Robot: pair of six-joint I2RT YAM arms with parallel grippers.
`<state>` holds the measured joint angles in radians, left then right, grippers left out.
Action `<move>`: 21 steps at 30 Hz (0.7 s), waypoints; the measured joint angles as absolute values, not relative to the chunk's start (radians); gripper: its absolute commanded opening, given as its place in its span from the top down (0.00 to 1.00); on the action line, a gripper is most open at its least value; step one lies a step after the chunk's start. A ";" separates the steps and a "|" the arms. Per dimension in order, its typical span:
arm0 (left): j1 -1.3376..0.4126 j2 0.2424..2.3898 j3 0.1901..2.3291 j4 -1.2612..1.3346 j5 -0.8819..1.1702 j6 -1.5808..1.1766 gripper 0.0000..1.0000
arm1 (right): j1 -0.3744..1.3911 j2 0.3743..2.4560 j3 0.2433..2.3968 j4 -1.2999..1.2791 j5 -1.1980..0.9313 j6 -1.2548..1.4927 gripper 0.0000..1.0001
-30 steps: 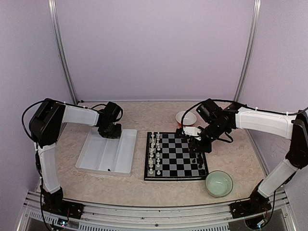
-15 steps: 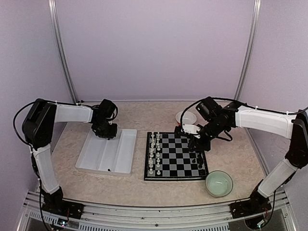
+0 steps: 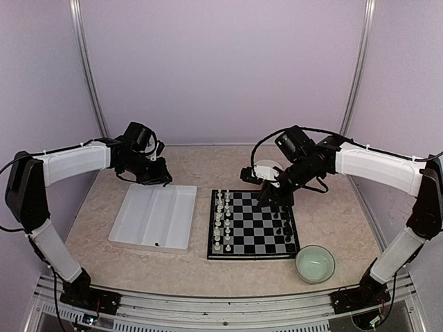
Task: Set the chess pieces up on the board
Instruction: Pass from the left arm to the right
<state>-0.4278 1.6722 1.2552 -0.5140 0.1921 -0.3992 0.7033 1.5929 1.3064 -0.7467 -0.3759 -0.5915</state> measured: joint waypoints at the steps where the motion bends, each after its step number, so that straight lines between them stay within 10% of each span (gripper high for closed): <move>1: -0.428 1.666 1.254 -0.511 0.225 -0.411 0.89 | 0.717 1.594 1.324 -0.746 -0.369 -0.598 0.81; 21: -0.550 1.559 1.058 -0.132 0.545 -0.907 0.88 | 1.158 1.827 1.428 -0.201 0.247 -0.926 0.77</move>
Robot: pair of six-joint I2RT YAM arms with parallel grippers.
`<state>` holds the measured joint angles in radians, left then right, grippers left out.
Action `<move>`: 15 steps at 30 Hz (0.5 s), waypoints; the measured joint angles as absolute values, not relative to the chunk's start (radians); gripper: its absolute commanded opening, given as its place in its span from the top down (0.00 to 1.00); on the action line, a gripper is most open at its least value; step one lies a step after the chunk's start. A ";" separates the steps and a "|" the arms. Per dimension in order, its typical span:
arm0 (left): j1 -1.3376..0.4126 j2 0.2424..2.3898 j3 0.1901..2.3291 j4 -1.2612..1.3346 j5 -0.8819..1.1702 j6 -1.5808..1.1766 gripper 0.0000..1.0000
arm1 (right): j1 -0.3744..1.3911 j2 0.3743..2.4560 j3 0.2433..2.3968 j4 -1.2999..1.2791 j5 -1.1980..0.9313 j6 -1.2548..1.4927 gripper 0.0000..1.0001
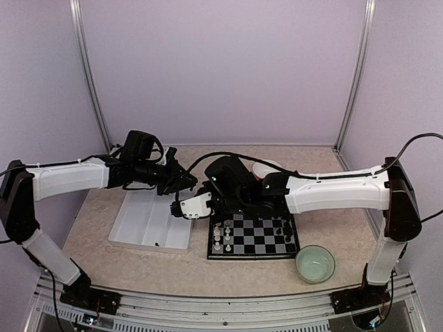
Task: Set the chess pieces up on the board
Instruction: Pass from the left arm to the right
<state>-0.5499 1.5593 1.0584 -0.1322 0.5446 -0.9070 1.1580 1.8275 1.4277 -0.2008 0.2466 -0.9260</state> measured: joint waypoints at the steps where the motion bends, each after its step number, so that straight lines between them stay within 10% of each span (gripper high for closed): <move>1: -0.558 1.543 1.050 -0.107 0.543 -0.942 0.88 | 1.166 1.828 1.420 -0.183 0.267 -0.941 0.76; 15: -0.591 1.481 0.985 0.084 0.526 -1.144 0.88 | 1.205 1.828 1.299 0.087 0.480 -1.085 0.76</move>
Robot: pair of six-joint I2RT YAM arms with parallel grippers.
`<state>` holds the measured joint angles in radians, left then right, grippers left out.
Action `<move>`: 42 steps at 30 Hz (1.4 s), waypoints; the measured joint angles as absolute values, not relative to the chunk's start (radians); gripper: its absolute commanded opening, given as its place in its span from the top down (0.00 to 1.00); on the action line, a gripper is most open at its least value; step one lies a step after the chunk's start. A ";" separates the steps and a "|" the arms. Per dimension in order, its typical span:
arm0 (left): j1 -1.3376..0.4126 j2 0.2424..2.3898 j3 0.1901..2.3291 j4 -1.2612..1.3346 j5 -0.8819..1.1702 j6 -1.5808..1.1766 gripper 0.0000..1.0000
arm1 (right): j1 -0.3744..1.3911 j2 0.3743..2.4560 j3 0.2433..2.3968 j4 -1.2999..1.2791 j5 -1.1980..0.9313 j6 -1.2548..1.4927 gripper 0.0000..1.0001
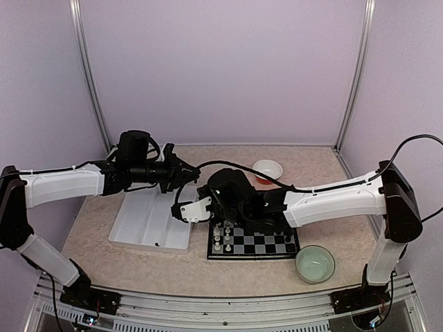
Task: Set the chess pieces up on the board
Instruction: Pass from the left arm to the right
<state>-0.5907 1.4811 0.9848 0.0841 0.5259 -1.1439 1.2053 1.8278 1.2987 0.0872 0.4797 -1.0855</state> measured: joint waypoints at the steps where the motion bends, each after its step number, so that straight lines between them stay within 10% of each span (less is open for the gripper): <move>1: -0.591 1.480 0.974 0.094 0.522 -1.155 0.88 | 1.208 1.828 1.292 0.096 0.488 -1.088 0.76; 14: -0.598 1.507 0.902 0.220 0.546 -1.270 0.88 | 1.211 1.782 1.290 0.023 0.476 -1.066 0.73; 42: -0.626 1.504 0.891 0.283 0.558 -1.322 0.88 | 1.242 1.801 0.967 0.840 0.595 -1.543 0.73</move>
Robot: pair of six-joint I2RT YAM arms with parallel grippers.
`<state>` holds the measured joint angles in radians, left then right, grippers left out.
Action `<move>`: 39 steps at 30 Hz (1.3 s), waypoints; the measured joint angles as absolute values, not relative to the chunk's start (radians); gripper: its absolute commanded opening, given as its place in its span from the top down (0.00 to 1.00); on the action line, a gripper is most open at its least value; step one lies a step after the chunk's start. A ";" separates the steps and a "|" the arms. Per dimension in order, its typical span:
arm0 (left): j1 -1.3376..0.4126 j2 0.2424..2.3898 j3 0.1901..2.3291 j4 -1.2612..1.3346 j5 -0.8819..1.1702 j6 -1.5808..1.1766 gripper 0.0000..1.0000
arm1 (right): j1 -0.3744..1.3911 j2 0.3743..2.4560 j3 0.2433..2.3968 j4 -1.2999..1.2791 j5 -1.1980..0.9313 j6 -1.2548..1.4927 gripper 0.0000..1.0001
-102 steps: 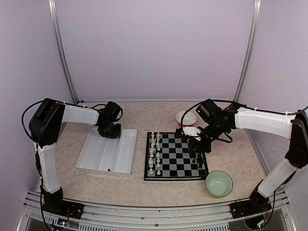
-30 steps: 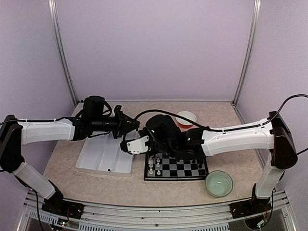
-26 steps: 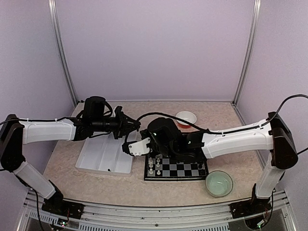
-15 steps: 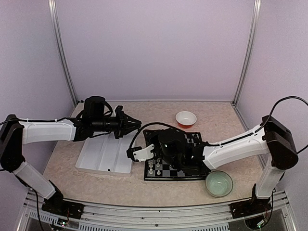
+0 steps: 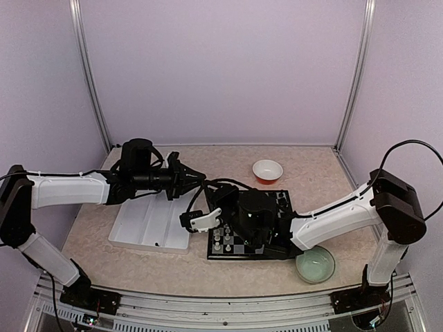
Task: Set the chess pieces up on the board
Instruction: Pass from the left arm to the right
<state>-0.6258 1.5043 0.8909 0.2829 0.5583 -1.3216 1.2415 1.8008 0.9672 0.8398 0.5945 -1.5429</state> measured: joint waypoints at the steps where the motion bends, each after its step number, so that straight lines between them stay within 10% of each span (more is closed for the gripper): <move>1: -0.628 1.504 0.891 0.284 0.558 -1.323 0.88 | 1.242 1.806 0.973 0.839 0.592 -1.543 0.74; 39: -0.663 1.501 0.891 0.323 0.568 -1.351 0.88 | 1.239 1.855 1.021 0.819 0.592 -1.552 0.87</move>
